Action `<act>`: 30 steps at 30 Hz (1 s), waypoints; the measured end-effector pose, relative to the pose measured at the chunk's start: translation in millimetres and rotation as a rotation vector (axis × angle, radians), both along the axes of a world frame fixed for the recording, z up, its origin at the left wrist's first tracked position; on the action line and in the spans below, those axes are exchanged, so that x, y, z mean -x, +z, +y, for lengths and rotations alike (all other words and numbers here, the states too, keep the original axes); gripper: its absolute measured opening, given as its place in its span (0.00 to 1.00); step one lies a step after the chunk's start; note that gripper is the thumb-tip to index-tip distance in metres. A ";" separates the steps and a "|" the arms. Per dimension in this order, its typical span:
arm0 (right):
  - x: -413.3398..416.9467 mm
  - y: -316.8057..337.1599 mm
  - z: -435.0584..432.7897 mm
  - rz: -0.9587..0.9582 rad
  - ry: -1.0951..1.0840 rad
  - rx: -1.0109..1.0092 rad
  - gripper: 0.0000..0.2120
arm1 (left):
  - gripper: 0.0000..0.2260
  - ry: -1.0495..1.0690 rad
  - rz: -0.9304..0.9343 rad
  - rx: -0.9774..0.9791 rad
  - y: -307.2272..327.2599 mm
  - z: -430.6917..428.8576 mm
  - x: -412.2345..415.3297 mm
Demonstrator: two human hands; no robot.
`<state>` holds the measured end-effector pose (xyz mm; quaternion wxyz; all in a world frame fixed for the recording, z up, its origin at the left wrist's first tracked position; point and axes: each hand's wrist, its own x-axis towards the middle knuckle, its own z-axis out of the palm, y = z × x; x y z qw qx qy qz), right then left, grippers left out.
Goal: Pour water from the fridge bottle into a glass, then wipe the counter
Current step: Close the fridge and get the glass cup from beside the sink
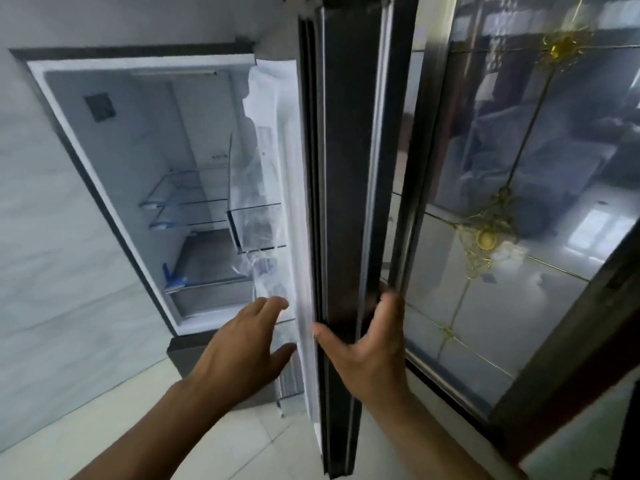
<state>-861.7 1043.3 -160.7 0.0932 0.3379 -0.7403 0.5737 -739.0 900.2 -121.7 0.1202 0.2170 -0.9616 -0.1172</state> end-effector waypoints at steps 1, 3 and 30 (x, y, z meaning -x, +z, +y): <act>-11.5 -0.7 -10.7 0.003 0.026 -0.003 0.41 | 0.30 0.017 0.022 -0.011 5.1 -3.0 -11.5; -35.7 -2.2 -33.6 0.003 0.078 0.013 0.43 | 0.33 0.055 0.059 -0.028 13.5 -11.2 -36.4; -118.1 6.1 -379.0 0.739 0.220 -0.450 0.40 | 0.24 0.476 0.336 -0.240 30.1 -324.5 -166.3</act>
